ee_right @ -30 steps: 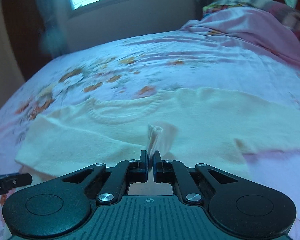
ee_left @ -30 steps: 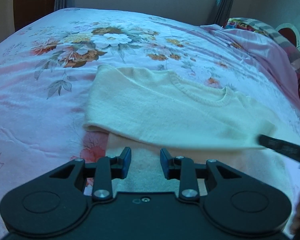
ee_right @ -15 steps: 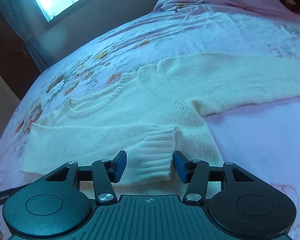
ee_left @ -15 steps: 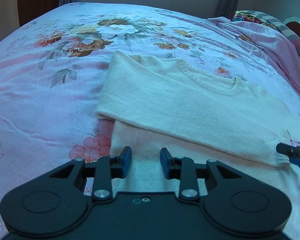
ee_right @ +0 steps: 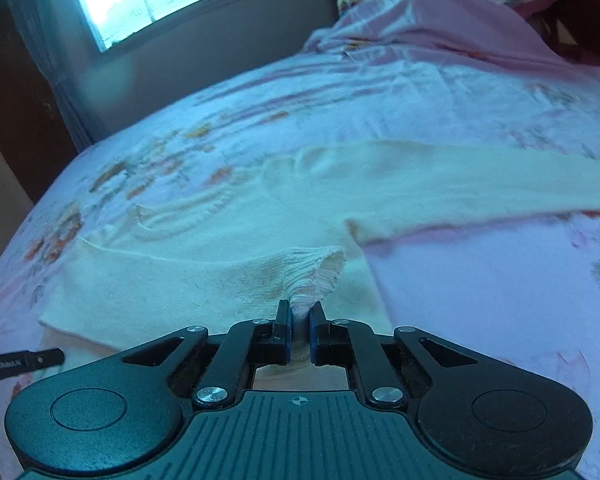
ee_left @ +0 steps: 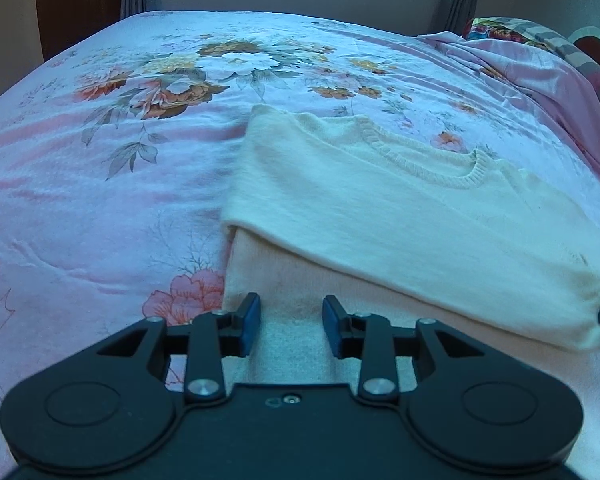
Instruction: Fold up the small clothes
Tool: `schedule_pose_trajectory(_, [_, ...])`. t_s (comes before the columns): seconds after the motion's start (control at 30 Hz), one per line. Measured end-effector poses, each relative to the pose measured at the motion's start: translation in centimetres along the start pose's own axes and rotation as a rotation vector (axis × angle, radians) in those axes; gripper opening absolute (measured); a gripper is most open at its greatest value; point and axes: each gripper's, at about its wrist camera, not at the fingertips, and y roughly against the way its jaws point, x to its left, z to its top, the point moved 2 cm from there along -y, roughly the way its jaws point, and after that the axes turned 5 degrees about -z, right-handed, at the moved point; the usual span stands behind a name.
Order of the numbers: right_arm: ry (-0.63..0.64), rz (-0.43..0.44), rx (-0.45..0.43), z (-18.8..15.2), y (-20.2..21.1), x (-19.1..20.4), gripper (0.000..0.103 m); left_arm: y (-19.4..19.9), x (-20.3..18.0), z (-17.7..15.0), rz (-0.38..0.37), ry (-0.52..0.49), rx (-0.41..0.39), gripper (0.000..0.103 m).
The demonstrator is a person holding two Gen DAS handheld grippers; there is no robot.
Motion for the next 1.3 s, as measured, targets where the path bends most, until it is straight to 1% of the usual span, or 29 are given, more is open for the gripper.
schedule_pose_trajectory(0.07, [0.007,-0.039,0.025,-0.8,-0.6,-0.7,0.007,-0.1,0.0,0.0,0.003,-0.001,0.003,0.032])
schedule_pose_trajectory(0.13, [0.003,-0.022,0.066,-1.2,-1.1,-1.2,0.007,0.0,0.0,0.0,0.005,0.002,0.005,0.032])
schedule_pose_trajectory(0.17, [0.028,-0.018,0.077,-1.2,-1.1,-0.9,0.008,0.0,0.1,0.1,0.005,0.004,0.006,0.032])
schedule_pose_trajectory(0.23, [0.043,-0.03,0.05,-0.9,-0.2,-0.9,0.008,0.4,0.1,0.2,0.003,0.013,0.003,0.032])
schedule_pose_trajectory(0.33, [0.021,-0.069,0.007,-0.6,1.1,-2.1,0.009,1.6,-0.2,0.8,-0.007,0.006,-0.041,0.032])
schedule_pose_trajectory(0.4, [0.027,-0.079,-0.034,0.1,1.8,-2.3,0.009,2.1,-0.9,1.7,-0.03,-0.008,-0.066,0.032])
schedule_pose_trajectory(0.47, [0.058,-0.076,-0.058,0.9,1.9,-1.7,0.009,1.7,-1.6,2.9,-0.033,-0.017,-0.079,0.035])
schedule_pose_trajectory(0.57, [0.086,-0.02,-0.03,2.0,0.5,0.0,0.009,-0.1,-2.7,4.7,-0.037,-0.038,-0.071,0.036])
schedule_pose_trajectory(0.63, [0.119,0.005,-0.008,2.4,-1.0,1.1,0.009,-1.8,-3.1,5.6,-0.039,-0.033,-0.06,0.036])
schedule_pose_trajectory(0.7, [0.145,-0.008,0.029,2.0,-2.6,1.4,0.009,-3.8,-2.8,6.3,-0.03,-0.02,-0.041,0.036])
schedule_pose_trajectory(0.77, [0.16,-0.024,0.089,0.9,-4.2,0.7,0.009,-5.9,-1.7,7.0,0.009,0.01,-0.019,0.036])
schedule_pose_trajectory(0.83, [0.167,-0.009,0.083,0.1,-4.2,0.1,0.009,-7.4,0.0,7.8,0.05,0.057,-0.012,0.034])
schedule_pose_trajectory(0.9, [0.171,-0.005,0.087,0.3,-3.7,0.1,0.009,-8.2,1.4,9.0,0.068,0.103,-0.018,0.034])
schedule_pose_trajectory(1.0, [0.154,0.03,0.044,1.0,-2.8,0.6,0.009,-8.8,1.4,9.9,0.106,0.086,-0.011,0.035])
schedule_pose_trajectory(1.03, [0.159,0.017,0.066,0.8,-3.4,0.7,0.009,-8.8,1.4,9.9,0.112,0.097,-0.009,0.036])
schedule_pose_trajectory(1.07, [0.172,0.005,0.111,0.3,-4.4,0.6,0.009,-8.6,1.4,9.8,0.108,0.106,-0.009,0.034])
schedule_pose_trajectory(1.1, [0.181,0.009,0.099,0.1,-4.4,0.5,0.009,-8.2,1.2,9.6,0.102,0.102,-0.009,0.033])
schedule_pose_trajectory(1.17, [0.186,0.009,0.092,0.3,-3.5,0.8,0.01,-6.8,0.4,8.5,0.073,0.063,-0.014,0.034])
schedule_pose_trajectory(1.2, [0.176,0.02,0.071,0.5,-2.7,0.9,0.01,-5.9,0.0,7.7,0.064,0.049,-0.019,0.034])
schedule_pose_trajectory(1.23, [0.175,0.027,0.045,0.4,-2.1,1.0,0.011,-4.9,-0.4,6.7,0.046,0.037,-0.025,0.036])
schedule_pose_trajectory(1.27, [0.188,0.017,0.033,0.2,-1.7,1.0,0.015,-4.1,-0.9,5.6,0.029,0.02,-0.025,0.037])
schedule_pose_trajectory(1.3, [0.215,-0.011,0.067,-0.3,-2.2,1.1,0.021,-3.4,-1.4,4.5,0.026,-0.002,-0.022,0.037])
